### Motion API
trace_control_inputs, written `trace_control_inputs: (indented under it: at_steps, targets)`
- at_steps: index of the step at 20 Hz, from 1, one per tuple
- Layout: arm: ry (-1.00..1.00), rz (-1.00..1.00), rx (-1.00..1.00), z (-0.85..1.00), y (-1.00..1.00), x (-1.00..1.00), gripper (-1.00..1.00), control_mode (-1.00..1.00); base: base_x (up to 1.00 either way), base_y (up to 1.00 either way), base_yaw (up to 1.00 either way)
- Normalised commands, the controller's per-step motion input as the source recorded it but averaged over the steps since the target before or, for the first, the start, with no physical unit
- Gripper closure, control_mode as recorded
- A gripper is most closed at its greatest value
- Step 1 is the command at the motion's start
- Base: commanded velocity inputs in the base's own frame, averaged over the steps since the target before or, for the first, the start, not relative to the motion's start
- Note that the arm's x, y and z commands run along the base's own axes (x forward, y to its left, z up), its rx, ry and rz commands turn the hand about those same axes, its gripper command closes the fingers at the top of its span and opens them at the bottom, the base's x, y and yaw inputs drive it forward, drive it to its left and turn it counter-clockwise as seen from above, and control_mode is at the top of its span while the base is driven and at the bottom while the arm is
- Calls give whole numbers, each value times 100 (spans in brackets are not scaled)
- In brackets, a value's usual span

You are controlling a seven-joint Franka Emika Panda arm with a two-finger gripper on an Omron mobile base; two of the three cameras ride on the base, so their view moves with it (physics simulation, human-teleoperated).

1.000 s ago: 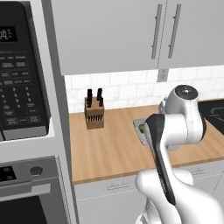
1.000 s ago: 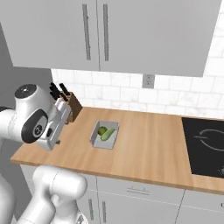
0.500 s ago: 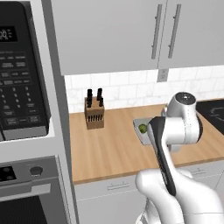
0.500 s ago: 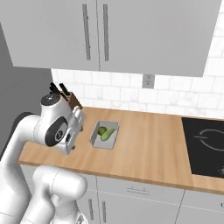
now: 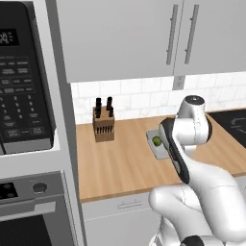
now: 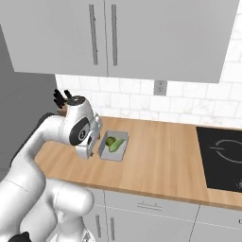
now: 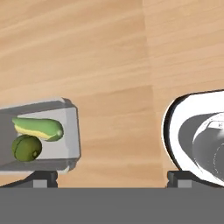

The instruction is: Take the meat container that has the chicken drumstick and place it on the second highest rack of the freezer. Then take the vegetable container that has the corn and lime and place it on the highest rack of the freezer.

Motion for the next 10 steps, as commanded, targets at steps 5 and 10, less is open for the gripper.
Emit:
trace_control_inputs:
  at_steps: [5, 10]
  targets:
    - [8, 15, 4, -31, -31, 57, -100, -100, 0, 0, 0]
    - [1, 10, 0, -54, -1, 38, -100, -100, 0, 0, 0]
